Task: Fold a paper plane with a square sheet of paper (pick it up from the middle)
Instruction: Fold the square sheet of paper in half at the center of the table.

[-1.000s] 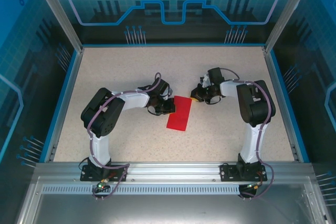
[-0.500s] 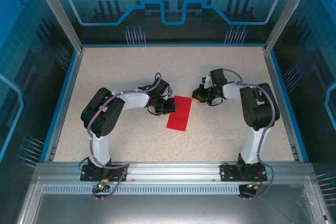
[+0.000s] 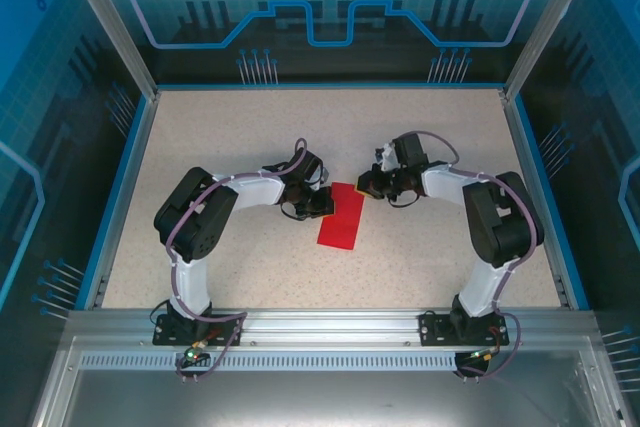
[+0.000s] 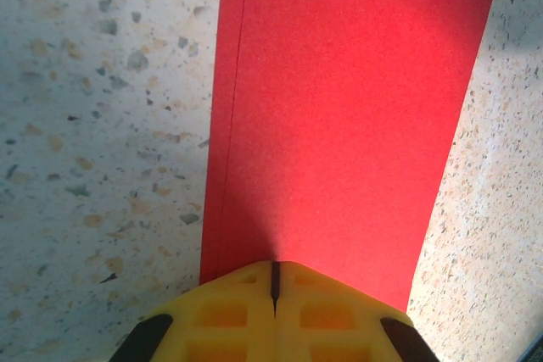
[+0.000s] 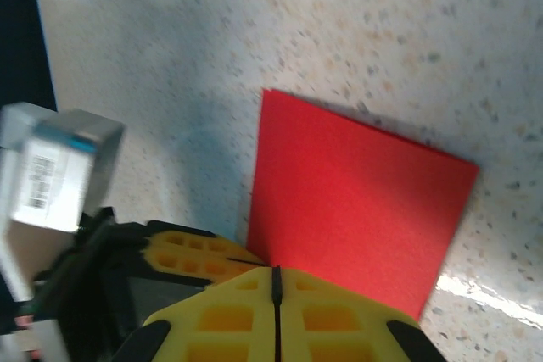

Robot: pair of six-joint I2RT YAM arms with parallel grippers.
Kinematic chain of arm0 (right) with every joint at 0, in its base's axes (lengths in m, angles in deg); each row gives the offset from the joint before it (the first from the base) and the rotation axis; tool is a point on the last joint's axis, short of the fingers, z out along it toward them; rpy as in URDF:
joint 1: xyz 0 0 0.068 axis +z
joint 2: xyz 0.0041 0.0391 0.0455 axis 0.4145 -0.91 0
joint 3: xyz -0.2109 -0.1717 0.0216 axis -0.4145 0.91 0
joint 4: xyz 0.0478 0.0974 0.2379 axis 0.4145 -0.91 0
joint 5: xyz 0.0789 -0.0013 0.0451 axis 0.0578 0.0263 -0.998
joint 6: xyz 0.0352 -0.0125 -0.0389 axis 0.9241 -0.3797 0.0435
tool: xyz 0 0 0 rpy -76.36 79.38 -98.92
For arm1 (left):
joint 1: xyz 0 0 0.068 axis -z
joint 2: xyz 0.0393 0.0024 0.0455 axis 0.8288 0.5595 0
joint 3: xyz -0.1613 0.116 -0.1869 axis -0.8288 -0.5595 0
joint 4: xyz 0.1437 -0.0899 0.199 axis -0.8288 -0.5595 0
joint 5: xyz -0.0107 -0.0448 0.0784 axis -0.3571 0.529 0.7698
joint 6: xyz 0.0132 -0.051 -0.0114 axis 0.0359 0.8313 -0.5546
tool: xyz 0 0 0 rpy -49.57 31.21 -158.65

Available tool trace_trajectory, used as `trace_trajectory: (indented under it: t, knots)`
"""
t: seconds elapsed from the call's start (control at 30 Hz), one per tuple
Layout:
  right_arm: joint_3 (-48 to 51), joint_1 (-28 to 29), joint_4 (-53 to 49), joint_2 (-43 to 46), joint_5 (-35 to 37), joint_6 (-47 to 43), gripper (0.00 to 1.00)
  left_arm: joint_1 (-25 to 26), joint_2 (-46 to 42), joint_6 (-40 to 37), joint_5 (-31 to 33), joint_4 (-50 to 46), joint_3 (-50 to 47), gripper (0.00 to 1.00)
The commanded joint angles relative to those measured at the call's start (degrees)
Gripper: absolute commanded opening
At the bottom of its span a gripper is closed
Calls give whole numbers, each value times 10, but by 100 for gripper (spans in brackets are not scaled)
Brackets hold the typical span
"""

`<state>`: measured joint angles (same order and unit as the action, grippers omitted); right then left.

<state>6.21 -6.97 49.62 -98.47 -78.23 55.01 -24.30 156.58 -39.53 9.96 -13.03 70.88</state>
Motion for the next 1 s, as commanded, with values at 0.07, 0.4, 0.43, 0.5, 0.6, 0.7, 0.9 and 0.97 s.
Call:
trace_trajectory:
  t: [0.07, 0.4, 0.43, 0.5, 0.6, 0.7, 0.9, 0.97]
  knots:
    - [17, 4, 15, -39, 13, 1, 6, 4, 25, -15, 40, -74, -20, 0]
    - [34, 3, 16, -39, 9, -8, 6, 4, 26, -13, 39, -74, -17, 0]
    - [37, 4, 22, -29, 0, -6, 6, 4, 26, -13, 37, -72, -17, 0]
    - [44, 4, 23, -4, -7, -4, 6, 4, 25, -11, 33, -72, -16, 0]
    - [67, 7, 35, 21, -20, 6, 7, 3, 22, -12, 38, -76, -14, 0]
    - [101, 15, 56, 32, -25, 18, 7, 4, 20, -11, 34, -75, -13, 0]
    - [152, 48, 97, 28, -13, 38, 7, 4, 15, -13, 41, -79, -15, 0]
    - [160, 59, 101, 21, -5, 40, 7, 4, 15, -15, 41, -80, -16, 0]
